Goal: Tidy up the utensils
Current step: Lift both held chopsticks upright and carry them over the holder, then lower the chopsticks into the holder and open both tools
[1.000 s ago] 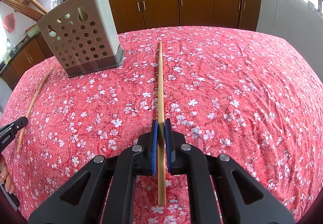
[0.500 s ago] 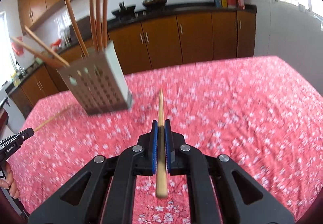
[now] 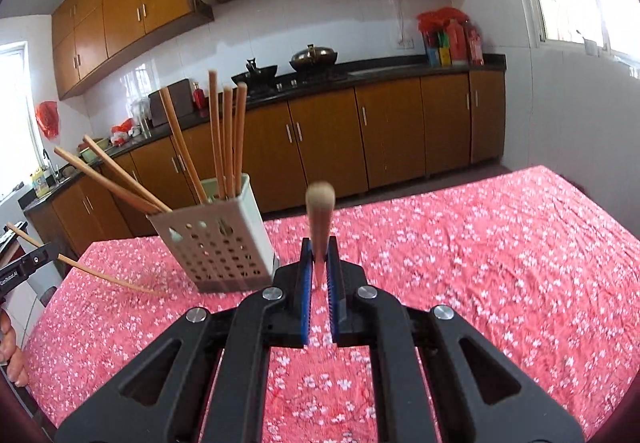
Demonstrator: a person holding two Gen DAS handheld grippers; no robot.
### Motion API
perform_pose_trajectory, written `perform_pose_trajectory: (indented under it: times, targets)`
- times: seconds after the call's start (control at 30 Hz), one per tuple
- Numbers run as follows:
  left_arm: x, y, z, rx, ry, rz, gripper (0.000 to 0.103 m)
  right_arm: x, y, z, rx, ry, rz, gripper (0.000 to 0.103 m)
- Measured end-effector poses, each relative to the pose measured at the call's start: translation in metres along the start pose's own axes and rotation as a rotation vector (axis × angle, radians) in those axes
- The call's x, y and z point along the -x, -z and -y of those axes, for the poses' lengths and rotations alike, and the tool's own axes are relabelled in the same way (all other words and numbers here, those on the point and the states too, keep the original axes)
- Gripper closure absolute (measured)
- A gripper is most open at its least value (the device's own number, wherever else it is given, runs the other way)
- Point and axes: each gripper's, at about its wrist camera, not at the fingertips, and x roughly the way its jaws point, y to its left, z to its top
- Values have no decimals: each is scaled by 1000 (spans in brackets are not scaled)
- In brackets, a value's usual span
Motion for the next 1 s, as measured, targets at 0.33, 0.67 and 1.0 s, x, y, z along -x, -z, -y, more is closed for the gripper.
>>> perform_pose_trajectory:
  times: [0.33,0.67,1.0]
  targets:
    - [23,-27,14,-2,105,52,95,21,-28,-7,-18,-54,81,96]
    - [46,-65,51,-31,224,131,95,52,-70,-22,-57,-174,221,96]
    - [49,-109,73,-4,213,259,95,55,-93,-40,-41,-190,324,96]
